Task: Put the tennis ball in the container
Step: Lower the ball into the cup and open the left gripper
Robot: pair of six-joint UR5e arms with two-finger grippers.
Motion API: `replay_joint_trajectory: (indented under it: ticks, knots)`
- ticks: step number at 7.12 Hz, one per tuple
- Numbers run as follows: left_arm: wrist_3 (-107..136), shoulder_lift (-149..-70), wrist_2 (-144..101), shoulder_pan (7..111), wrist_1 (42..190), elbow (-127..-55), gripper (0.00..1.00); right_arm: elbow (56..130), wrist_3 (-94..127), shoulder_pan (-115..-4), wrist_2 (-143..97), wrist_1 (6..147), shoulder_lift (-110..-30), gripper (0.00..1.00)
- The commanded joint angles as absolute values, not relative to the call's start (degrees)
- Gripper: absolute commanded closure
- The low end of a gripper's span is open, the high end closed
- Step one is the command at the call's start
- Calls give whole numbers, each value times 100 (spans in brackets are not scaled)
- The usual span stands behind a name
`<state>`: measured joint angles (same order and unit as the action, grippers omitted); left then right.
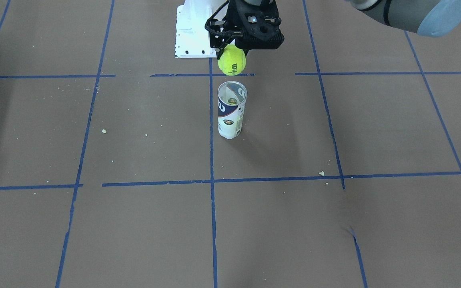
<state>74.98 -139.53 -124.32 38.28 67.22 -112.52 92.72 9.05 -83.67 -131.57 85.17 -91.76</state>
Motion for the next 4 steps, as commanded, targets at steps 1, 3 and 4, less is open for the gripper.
replay_joint_trajectory:
  ticks: [1, 3, 4]
  knots:
    - [7462, -13896, -12384, 3823, 6925, -11048, 100, 9272, 905, -8367, -13157, 8517, -9176, 0]
    - [7331, -13782, -12384, 3823, 6935, -11048, 100, 9272, 905, -8367, -13157, 8517, -9176, 0]
    - [7330, -13790, -12392, 3823, 6935, -10996, 100, 9272, 905, -8367, -13157, 8517, -9176, 0]
